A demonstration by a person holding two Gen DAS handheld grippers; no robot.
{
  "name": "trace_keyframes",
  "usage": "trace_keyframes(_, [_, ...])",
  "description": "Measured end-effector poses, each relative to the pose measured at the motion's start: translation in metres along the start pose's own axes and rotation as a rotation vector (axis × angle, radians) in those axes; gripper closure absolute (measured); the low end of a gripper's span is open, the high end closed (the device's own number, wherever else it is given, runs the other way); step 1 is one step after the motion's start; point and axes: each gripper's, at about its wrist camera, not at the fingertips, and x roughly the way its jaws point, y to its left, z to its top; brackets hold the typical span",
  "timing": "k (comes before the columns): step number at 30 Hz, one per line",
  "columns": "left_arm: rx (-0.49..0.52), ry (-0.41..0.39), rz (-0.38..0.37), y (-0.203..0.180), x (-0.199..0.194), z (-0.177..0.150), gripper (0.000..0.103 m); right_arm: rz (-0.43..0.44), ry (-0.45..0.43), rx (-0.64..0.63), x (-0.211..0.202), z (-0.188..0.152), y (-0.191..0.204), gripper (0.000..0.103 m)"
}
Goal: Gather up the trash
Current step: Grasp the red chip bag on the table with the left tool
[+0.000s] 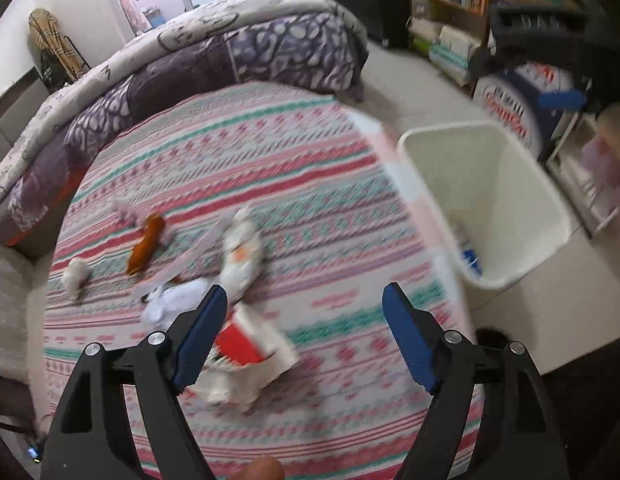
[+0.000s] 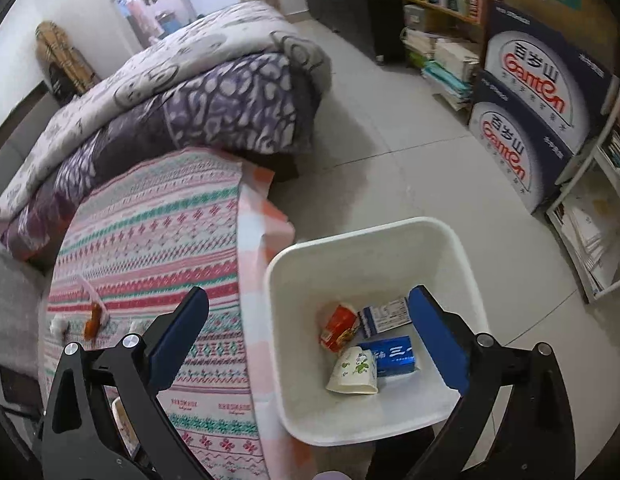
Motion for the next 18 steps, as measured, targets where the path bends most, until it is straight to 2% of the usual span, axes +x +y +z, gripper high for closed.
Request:
trace_keyframes(3, [0.047,0.035,0.053,0.011,0.010,-0.016,0.025,0.002,0.014,-0.031,0.005,-0.005,0.016,0.007])
trace_keyframes(7, [0.080,0.088,0.087,0.022,0.027,-0.032,0.025,0.005,0.046,-0.068,0.015,-0.012,0.035,0.007])
trace_keyframes(13, [0.135,0.112,0.096,0.021,0.035,-0.046,0.025,0.007,0.075,-0.120,0.026,-0.018,0.060,0.007])
trace_keyframes(16, [0.167,0.113,0.123,0.017,0.040,-0.052,0.025,0.009,0.089,-0.140,0.031,-0.022,0.070,0.007])
trace_keyframes(17, [0.177,0.117,0.141,0.016,0.043,-0.054,0.026,0.011,0.094,-0.145,0.032,-0.023,0.073,0.007])
trace_keyframes(18, [0.182,0.121,0.153,0.017,0.045,-0.056,0.033,0.015,0.099,-0.153,0.034,-0.024,0.077,0.007])
